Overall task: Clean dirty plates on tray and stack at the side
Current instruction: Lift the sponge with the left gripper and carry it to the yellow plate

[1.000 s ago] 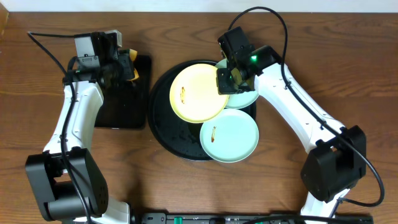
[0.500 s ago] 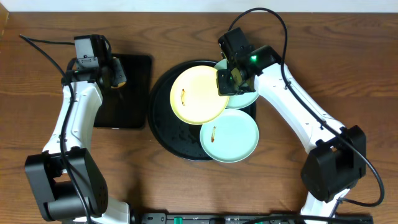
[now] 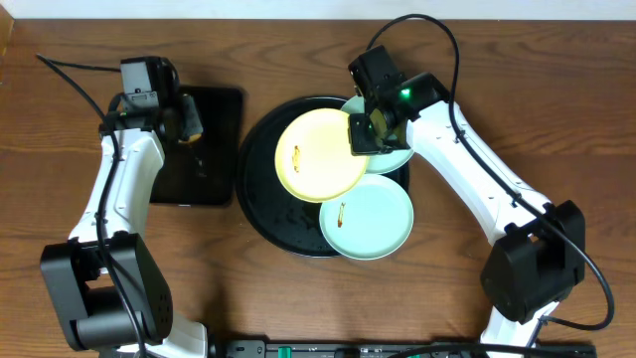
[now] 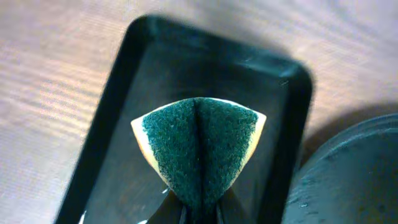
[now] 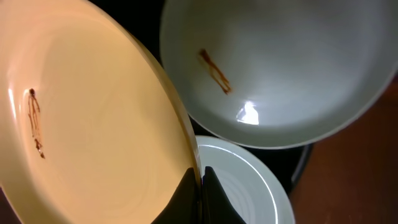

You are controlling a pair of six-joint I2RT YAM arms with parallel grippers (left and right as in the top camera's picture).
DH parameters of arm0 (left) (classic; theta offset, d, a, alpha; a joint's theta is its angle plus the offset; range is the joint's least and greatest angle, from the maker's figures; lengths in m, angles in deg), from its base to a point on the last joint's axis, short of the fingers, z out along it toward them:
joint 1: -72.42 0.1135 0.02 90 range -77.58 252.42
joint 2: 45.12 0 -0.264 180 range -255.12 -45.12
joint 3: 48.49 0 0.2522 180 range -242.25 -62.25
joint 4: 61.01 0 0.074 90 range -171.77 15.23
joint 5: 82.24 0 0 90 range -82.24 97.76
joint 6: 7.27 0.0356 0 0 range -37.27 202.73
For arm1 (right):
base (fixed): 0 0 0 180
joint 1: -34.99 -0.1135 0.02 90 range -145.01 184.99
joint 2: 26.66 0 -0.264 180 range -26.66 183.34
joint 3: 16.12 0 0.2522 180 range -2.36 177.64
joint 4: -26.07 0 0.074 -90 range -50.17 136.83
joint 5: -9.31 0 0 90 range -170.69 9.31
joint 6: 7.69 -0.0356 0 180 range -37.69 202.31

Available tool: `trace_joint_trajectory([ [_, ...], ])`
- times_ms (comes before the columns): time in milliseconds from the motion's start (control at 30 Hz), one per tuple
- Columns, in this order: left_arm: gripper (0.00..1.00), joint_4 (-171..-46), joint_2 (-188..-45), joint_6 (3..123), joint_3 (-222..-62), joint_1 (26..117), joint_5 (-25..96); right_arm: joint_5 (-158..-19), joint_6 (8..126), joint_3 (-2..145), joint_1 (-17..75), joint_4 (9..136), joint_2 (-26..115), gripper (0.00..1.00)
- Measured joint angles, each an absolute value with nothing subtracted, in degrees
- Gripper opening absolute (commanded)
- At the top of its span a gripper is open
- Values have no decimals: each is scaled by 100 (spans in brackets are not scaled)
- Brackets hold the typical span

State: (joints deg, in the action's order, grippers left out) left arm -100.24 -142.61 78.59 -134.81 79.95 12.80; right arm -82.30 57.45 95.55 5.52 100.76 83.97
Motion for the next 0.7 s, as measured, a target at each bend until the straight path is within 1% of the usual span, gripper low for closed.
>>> trace_joint_trajectory([
  [167,7,-9565,-14038,7872,-13459,8039,2469,-8077,5631,9225,552,9779,8397,1],
  [300,7,-9539,-13542,7865,-13459,7964,3153,-8142,5537,8584,552,8944,8399,1],
  [367,7,-9694,-13328,7870,-13459,7888,3339,-8308,5546,8311,552,8487,8421,1],
  [467,8,-10048,-13232,7898,-13459,7761,3490,-8468,5555,8151,552,8168,8454,1],
  [700,7,-10437,-13319,8132,-13459,7217,3507,-8501,5522,8136,547,8008,8454,1],
])
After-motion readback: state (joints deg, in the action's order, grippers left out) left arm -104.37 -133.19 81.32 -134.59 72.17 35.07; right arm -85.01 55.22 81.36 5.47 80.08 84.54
